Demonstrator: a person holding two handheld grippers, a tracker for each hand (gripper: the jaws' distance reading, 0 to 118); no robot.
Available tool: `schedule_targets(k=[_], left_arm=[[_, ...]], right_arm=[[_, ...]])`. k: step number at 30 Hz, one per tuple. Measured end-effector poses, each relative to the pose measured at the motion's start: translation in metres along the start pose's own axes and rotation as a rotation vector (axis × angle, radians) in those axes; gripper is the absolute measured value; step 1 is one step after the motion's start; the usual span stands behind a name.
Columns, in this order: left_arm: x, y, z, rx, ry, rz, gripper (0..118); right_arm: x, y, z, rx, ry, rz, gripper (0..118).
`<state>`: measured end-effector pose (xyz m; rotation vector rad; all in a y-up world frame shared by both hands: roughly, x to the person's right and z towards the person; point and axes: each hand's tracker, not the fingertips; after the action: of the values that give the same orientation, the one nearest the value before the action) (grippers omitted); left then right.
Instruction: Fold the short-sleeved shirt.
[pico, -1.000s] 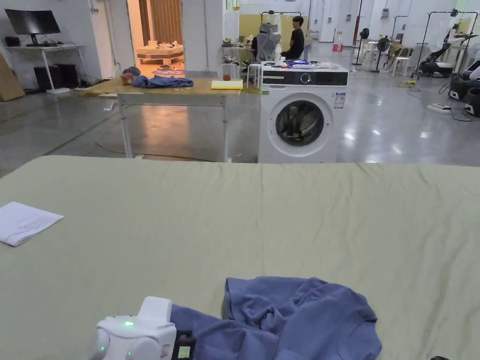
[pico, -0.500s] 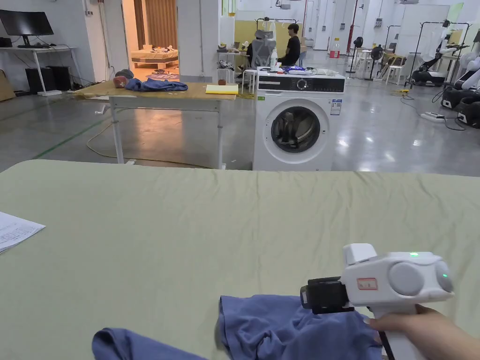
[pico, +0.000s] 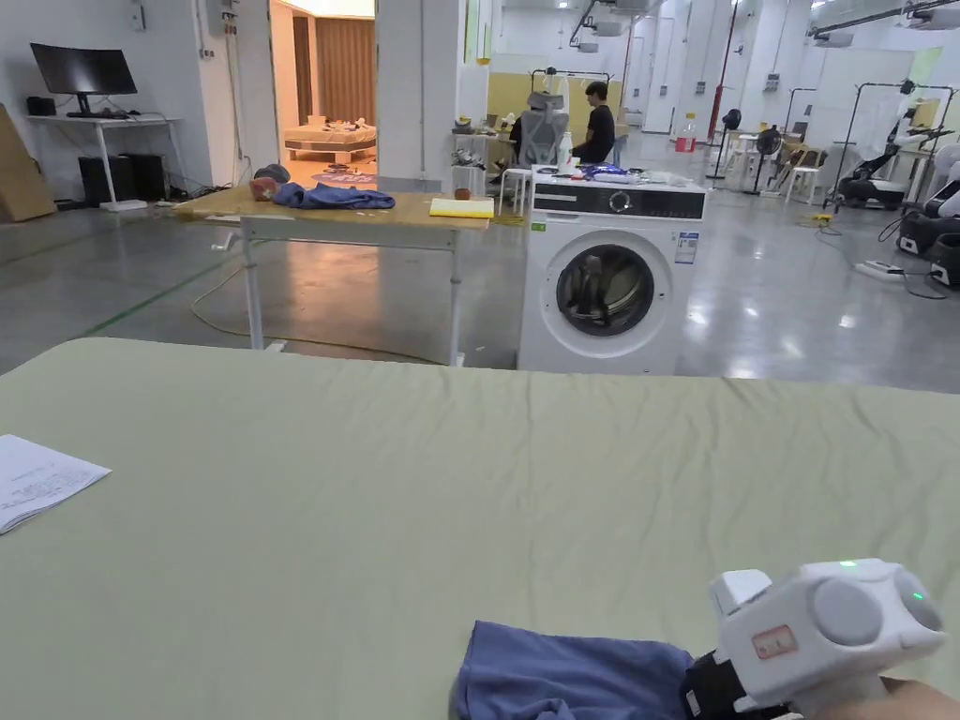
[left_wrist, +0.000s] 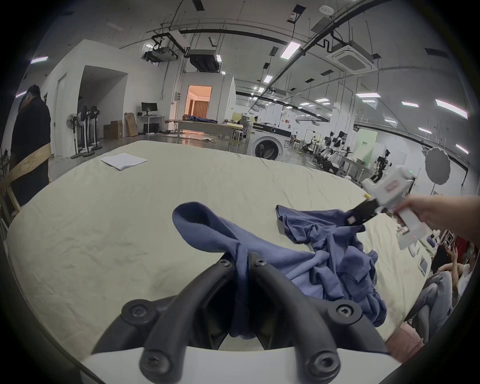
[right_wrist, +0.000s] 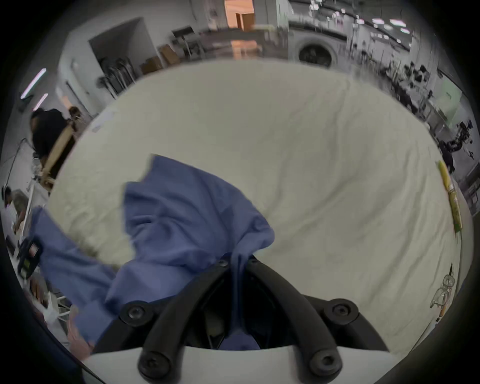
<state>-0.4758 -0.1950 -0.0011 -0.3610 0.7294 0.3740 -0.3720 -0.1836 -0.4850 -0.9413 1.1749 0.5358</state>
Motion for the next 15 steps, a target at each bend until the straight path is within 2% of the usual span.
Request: schedule_targets(k=[2,7,10,13,15], left_arm=[[0.001,0.010,0.011,0.019,-0.003,-0.001,0],[-0.001,0.070,0.057,0.154,-0.016,-0.077,0],[-0.003,0.118,0.085,0.216,-0.038,-0.097,0],[0.000,0.167,0.108,0.289,-0.044,-0.122,0],[0.004,0.200,0.120,0.325,-0.036,-0.153,0]], right_arm=[[-0.005,-0.021,0.057,0.188,-0.023,0.006,1],[-0.007,-0.057,0.189,0.412,0.053,-0.159,1],[-0.028,-0.064,0.259,0.527,0.009,-0.096,1],[-0.035,-0.056,0.315,0.615,-0.035,-0.110,1],[-0.039,-0.045,0.344,0.645,-0.023,-0.124,1]])
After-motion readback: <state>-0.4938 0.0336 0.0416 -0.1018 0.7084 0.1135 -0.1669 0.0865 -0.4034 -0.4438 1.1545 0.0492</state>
